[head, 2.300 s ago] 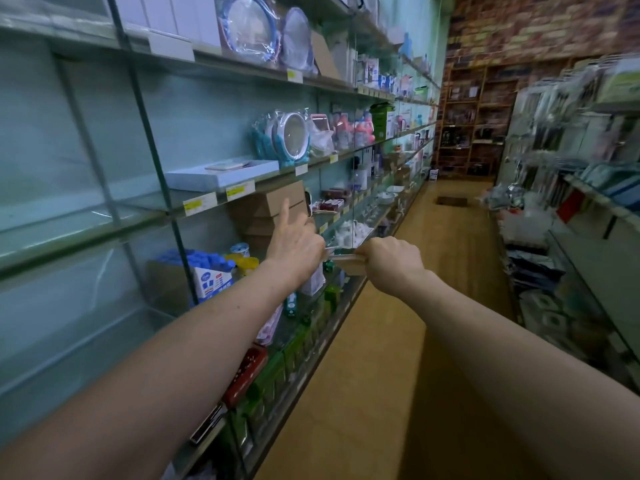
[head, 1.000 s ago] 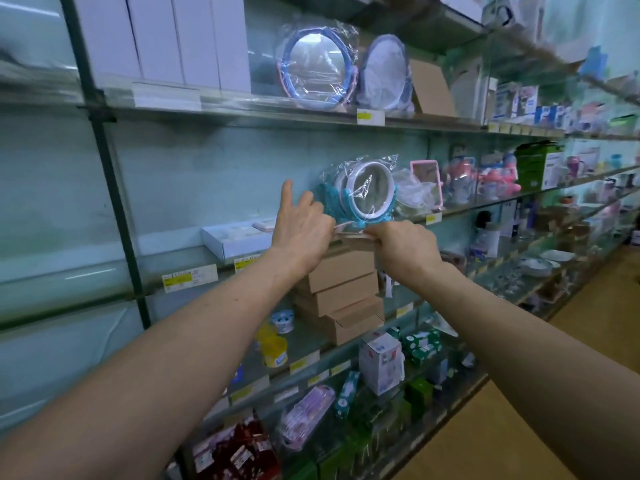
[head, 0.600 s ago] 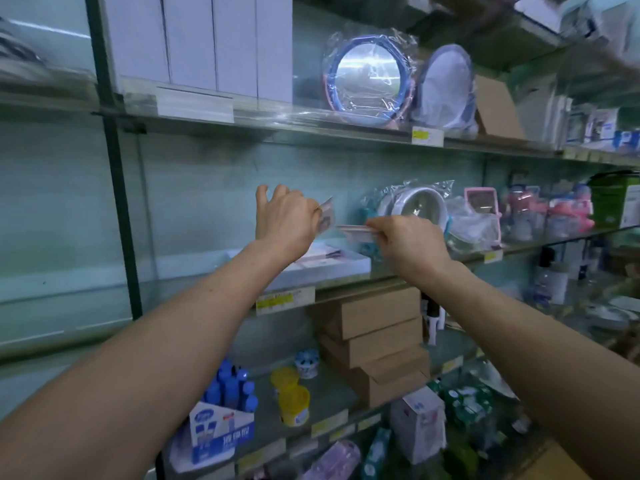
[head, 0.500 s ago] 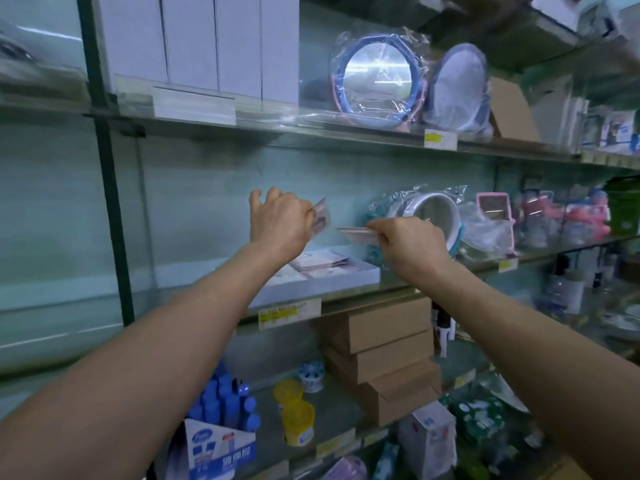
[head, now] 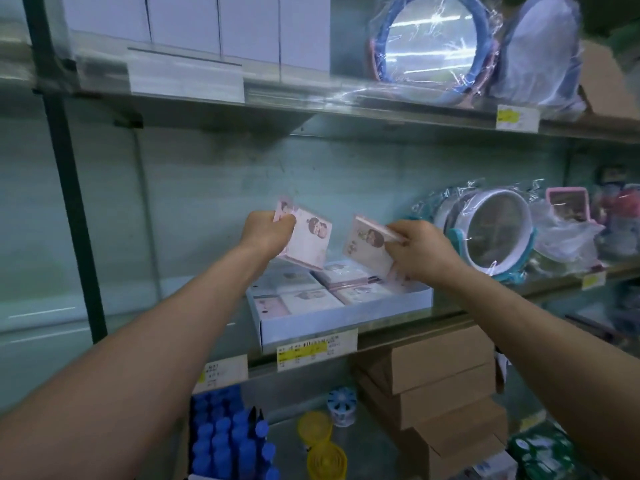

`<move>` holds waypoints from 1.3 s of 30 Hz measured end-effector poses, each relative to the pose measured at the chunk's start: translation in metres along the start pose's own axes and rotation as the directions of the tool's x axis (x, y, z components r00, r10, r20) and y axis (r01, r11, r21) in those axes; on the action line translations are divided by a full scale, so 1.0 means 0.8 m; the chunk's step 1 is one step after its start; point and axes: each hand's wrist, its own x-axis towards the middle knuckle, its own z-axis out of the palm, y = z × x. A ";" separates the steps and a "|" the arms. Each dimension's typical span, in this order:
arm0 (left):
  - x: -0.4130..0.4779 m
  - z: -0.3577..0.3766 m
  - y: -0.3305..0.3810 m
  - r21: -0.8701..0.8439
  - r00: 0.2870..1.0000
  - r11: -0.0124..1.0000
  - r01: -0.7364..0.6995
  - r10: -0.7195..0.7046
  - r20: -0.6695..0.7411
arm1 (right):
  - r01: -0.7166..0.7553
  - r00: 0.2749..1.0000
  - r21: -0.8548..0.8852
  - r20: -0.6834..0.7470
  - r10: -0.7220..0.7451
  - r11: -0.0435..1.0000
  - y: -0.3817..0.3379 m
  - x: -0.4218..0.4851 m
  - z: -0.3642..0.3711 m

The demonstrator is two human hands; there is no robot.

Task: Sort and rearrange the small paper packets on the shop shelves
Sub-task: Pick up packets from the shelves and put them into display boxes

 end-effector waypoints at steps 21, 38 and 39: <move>0.018 -0.017 -0.009 -0.278 0.953 0.913 0.298 -0.302 0.029 | -0.183 0.974 0.396 0.198 0.111 0.900 0.031 0.080 0.015; 0.014 -0.003 -0.010 -0.307 0.930 0.880 0.363 -0.361 0.066 | -0.076 0.822 0.092 0.570 0.010 0.993 0.048 0.092 0.023; 0.014 -0.001 -0.010 -0.306 0.930 0.880 0.364 -0.361 0.069 | -0.050 0.819 0.059 0.574 0.007 0.997 0.046 0.091 0.026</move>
